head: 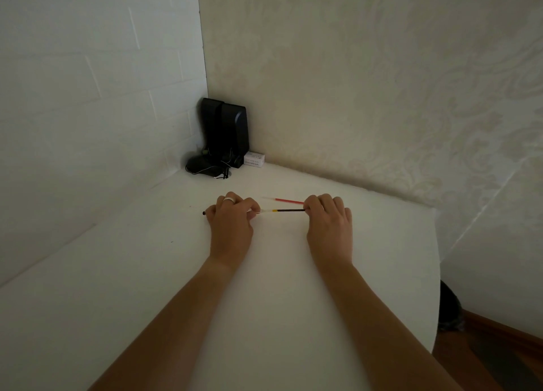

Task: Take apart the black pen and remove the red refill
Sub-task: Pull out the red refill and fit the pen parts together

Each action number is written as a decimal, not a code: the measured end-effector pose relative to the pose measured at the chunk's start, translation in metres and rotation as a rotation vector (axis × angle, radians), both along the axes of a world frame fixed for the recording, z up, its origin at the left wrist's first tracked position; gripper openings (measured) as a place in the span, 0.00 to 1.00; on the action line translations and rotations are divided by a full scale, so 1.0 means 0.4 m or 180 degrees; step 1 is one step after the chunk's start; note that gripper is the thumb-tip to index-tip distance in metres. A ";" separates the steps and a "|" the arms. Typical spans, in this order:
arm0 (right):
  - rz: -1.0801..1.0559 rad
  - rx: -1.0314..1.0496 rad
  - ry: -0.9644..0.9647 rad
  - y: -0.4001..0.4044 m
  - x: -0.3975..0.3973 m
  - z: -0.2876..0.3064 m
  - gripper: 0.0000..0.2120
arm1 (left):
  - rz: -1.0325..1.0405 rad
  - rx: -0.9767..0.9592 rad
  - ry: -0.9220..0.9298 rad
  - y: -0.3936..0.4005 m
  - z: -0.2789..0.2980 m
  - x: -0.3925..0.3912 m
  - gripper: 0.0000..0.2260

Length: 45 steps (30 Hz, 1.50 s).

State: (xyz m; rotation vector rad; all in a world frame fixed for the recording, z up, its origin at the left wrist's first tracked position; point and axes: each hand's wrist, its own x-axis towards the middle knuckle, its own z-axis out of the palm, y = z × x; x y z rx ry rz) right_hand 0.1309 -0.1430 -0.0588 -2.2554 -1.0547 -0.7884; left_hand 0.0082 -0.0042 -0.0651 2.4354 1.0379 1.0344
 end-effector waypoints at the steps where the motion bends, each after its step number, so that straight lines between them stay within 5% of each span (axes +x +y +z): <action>1: 0.0010 0.0002 -0.0003 0.000 0.000 0.000 0.12 | -0.0015 -0.0014 0.0004 0.000 0.000 0.000 0.12; 14: 0.1033 -0.0146 -0.0147 0.004 -0.007 0.001 0.10 | -0.0593 0.0214 0.0066 -0.001 -0.005 0.009 0.09; 29: 0.0776 -0.0132 -0.0038 0.000 -0.007 0.003 0.02 | -0.0812 0.0207 0.0138 -0.004 -0.004 0.010 0.07; 45: 0.0847 -0.0036 0.0249 -0.003 -0.011 0.005 0.06 | -0.1057 0.0238 0.0170 -0.013 0.008 0.004 0.08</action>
